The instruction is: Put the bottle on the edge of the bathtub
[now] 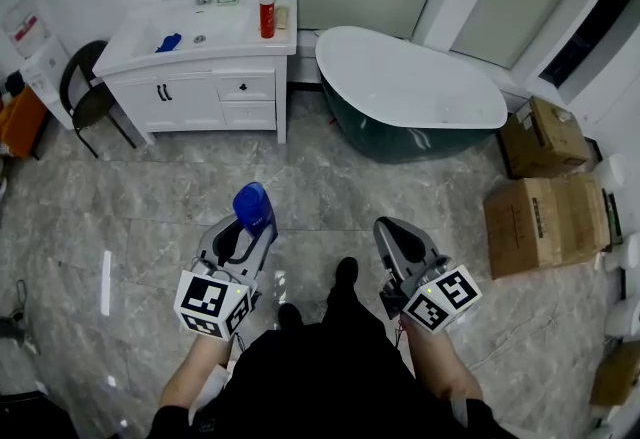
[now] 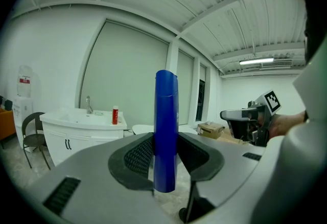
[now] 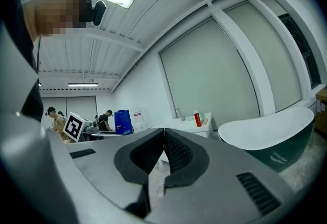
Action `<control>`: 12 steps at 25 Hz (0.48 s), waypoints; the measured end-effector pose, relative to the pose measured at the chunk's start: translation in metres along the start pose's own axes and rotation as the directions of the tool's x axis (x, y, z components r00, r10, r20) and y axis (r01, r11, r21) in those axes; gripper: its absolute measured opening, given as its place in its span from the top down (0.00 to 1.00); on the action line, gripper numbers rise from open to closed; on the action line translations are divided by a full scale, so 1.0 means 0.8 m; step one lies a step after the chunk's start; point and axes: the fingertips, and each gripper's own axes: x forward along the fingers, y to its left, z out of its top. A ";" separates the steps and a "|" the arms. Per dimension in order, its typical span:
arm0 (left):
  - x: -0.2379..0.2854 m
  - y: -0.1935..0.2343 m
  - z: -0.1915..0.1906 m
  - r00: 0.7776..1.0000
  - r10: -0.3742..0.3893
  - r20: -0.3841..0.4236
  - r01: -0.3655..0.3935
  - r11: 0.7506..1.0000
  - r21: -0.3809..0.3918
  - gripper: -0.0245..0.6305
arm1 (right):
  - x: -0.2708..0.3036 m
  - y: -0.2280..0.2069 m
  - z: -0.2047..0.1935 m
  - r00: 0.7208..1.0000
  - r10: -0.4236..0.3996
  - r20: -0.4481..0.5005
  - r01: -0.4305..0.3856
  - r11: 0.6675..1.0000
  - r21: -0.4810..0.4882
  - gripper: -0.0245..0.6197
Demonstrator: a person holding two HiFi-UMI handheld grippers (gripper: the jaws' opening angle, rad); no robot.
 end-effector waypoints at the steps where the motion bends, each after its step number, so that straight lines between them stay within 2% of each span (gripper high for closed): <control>1: 0.006 0.001 0.001 1.000 0.002 -0.003 -0.002 1.000 -0.001 0.73 | 0.003 -0.006 0.000 1.000 0.003 -0.003 -0.003 1.000 0.006 0.92; 6: 0.045 0.006 0.006 1.000 0.025 -0.010 -0.025 1.000 0.002 0.73 | 0.025 -0.053 0.000 1.000 0.023 -0.012 -0.022 0.999 0.043 0.92; 12: 0.122 0.006 0.019 0.999 0.034 -0.033 -0.035 0.999 -0.024 0.73 | 0.052 -0.124 0.025 0.998 0.062 0.000 -0.062 0.996 0.060 0.92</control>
